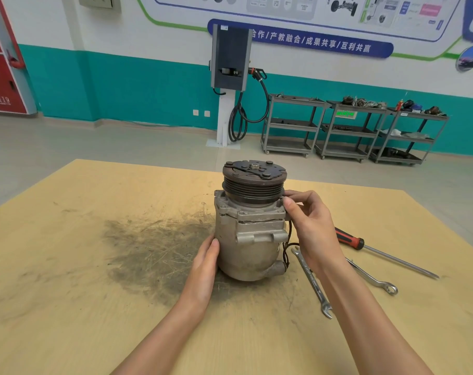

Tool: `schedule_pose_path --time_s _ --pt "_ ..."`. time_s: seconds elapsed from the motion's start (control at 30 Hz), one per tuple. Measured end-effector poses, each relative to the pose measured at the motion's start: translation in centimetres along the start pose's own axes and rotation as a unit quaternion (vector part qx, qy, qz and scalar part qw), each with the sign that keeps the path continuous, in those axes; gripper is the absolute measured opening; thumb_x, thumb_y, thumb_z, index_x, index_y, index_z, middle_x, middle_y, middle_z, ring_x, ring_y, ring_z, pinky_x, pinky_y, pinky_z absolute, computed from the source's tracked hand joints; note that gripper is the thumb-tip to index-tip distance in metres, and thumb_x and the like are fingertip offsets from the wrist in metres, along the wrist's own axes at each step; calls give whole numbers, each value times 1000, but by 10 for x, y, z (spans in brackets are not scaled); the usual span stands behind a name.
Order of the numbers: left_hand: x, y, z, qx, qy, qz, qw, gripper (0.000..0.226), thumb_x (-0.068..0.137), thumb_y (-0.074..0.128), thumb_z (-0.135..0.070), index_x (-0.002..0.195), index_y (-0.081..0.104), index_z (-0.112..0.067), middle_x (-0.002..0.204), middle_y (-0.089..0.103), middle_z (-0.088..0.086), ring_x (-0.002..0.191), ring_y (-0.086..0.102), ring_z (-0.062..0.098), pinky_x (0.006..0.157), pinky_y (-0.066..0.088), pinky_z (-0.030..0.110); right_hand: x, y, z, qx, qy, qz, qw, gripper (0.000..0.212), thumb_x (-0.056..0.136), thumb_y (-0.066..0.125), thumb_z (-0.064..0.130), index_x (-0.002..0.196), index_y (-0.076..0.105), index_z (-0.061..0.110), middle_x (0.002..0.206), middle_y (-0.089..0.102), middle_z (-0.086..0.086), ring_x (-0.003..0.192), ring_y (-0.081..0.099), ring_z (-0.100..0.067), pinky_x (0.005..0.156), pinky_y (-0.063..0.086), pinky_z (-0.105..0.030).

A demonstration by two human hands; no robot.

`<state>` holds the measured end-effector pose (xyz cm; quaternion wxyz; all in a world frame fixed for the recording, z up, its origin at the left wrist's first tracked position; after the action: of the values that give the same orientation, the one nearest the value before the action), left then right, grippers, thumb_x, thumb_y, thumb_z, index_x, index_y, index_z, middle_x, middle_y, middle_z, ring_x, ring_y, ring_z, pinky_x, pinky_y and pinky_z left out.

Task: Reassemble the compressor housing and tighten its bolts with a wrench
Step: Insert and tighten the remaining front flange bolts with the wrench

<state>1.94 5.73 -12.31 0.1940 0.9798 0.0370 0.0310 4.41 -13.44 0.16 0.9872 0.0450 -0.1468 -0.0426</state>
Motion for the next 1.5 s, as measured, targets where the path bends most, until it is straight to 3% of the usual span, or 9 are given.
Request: schedule_pose_path --time_s 0.13,0.3,0.47,0.67,0.77,0.97,1.2,1.37,1.5 --pt "0 0 0 0 -1 2 1000 89 73 58 -74 149 47 -28 148 54 -12 139 45 7 122 30 43 -2 -1 3 -25 -1 11 1000 12 98 54 13 102 64 11 97 72 2 96 65 -16 84 51 -26" --pt "0 1 -1 0 3 -3 1000 90 74 59 -72 149 47 -25 149 53 -10 140 45 8 123 29 44 -2 0 3 -18 13 10 1000 6 96 57 10 97 62 9 112 68 -10 107 63 -28 95 51 -40" --pt "0 1 -1 0 3 1 1000 86 75 60 -72 147 49 -26 146 56 -12 138 47 7 122 30 43 -1 1 3 3 19 -5 1000 1 93 60 8 93 60 8 113 67 -10 105 64 -26 96 52 -43" --pt "-2 2 -2 5 8 1 1000 81 78 59 -69 145 52 -25 144 58 -11 138 48 7 122 30 44 -6 -2 2 22 27 5 999 17 99 48 8 104 64 5 112 68 -14 108 62 -27 102 47 -43" --pt "-2 2 -2 3 8 4 1000 81 78 59 -69 146 52 -25 144 58 -11 138 48 7 122 30 44 -5 0 2 42 32 5 999 15 98 50 6 106 62 0 114 66 -18 104 61 -24 103 46 -43" --pt "-1 1 -3 0 8 7 1000 86 76 59 -70 147 49 -24 146 56 -10 139 47 8 122 30 44 -3 -1 0 38 37 -11 999 10 95 57 7 103 60 2 118 65 -18 116 58 -37 103 46 -48" --pt "-1 2 -3 0 9 10 1000 85 76 58 -70 147 50 -25 145 57 -11 139 48 8 122 30 44 -1 -2 1 23 32 -2 999 4 94 58 7 97 61 7 116 67 -14 113 60 -33 102 47 -49" --pt "-1 2 -3 -2 9 10 1000 86 76 59 -70 148 49 -24 146 56 -10 139 47 9 122 30 44 0 -9 6 7 27 34 999 10 93 59 9 102 64 8 113 71 -7 112 63 -25 101 47 -40" --pt "-1 1 -2 -7 3 6 1000 89 75 60 -71 148 48 -23 147 55 -8 140 46 9 123 29 44 -4 -40 6 -51 10 27 998 14 94 59 15 107 63 12 110 72 0 102 69 -16 90 50 -31"
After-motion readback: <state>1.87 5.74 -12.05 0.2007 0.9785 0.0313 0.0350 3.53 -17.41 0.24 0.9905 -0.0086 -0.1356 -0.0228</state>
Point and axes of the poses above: each hand's wrist, its own x-axis towards the middle knuckle, its own y-axis out of the palm, z = x × y, the point moved 4 cm from there along x, towards the middle knuckle
